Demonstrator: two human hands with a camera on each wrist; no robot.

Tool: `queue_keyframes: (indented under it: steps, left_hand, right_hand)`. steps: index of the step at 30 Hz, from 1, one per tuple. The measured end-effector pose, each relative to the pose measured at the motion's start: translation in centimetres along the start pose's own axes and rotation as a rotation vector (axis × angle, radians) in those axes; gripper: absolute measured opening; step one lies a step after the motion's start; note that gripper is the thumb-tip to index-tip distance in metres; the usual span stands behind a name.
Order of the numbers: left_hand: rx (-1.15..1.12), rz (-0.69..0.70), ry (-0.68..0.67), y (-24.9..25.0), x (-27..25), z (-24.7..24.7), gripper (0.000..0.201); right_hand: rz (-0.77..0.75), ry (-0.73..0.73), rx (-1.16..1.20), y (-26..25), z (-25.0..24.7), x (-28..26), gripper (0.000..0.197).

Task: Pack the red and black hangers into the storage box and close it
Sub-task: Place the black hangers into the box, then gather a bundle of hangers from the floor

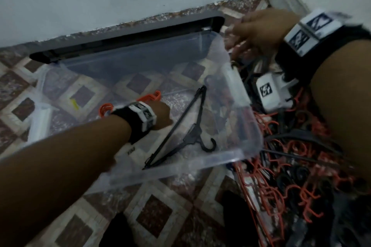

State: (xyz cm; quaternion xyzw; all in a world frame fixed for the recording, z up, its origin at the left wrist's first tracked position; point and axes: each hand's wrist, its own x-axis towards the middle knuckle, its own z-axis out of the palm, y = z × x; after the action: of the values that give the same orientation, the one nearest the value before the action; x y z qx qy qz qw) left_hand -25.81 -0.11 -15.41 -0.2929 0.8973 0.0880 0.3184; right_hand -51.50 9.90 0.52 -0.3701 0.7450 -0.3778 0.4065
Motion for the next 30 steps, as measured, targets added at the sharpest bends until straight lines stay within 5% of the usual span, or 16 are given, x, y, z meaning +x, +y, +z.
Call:
queue_keyframes:
  steps: [5, 8, 11, 14, 19, 22, 25, 30]
  left_hand:
    - [-0.204, 0.033, 0.425, 5.1, -7.6, -9.0, 0.019]
    - [-0.307, 0.186, 0.636, 11.0, -10.5, -12.0, 0.014]
    - [-0.377, 0.352, 0.679, 18.3, -10.7, -12.8, 0.016]
    - [-0.362, 0.443, 0.575, 25.1, -8.0, -11.2, 0.017]
    - [-0.160, 0.431, 0.164, 32.3, -2.0, -5.5, 0.017]
    - [-0.100, 0.325, -0.010, 33.7, 1.0, -1.7, 0.028]
    - [0.019, 0.292, -0.094, 33.5, 3.0, 1.7, 0.035]
    - [0.120, 0.269, -0.335, 33.9, 5.4, 6.8, 0.045]
  right_hand:
    - [-0.127, 0.212, -0.362, 0.5, -10.3, -7.7, 0.027]
    - [-0.016, 0.184, -0.515, 5.1, -15.3, -12.6, 0.025]
    - [0.098, 0.206, -0.565, 11.9, -18.0, -16.3, 0.025]
    - [0.188, 0.175, -0.642, 18.8, -18.4, -18.4, 0.022]
    - [0.498, 0.047, -0.752, 30.4, -17.6, -19.4, 0.029]
    - [0.738, -0.037, -0.657, 36.3, -16.7, -21.1, 0.030]
    - [0.787, -0.098, -0.592, 39.8, -14.7, -23.1, 0.059]
    - [0.851, -0.050, -0.464, 43.1, -11.6, -24.2, 0.060]
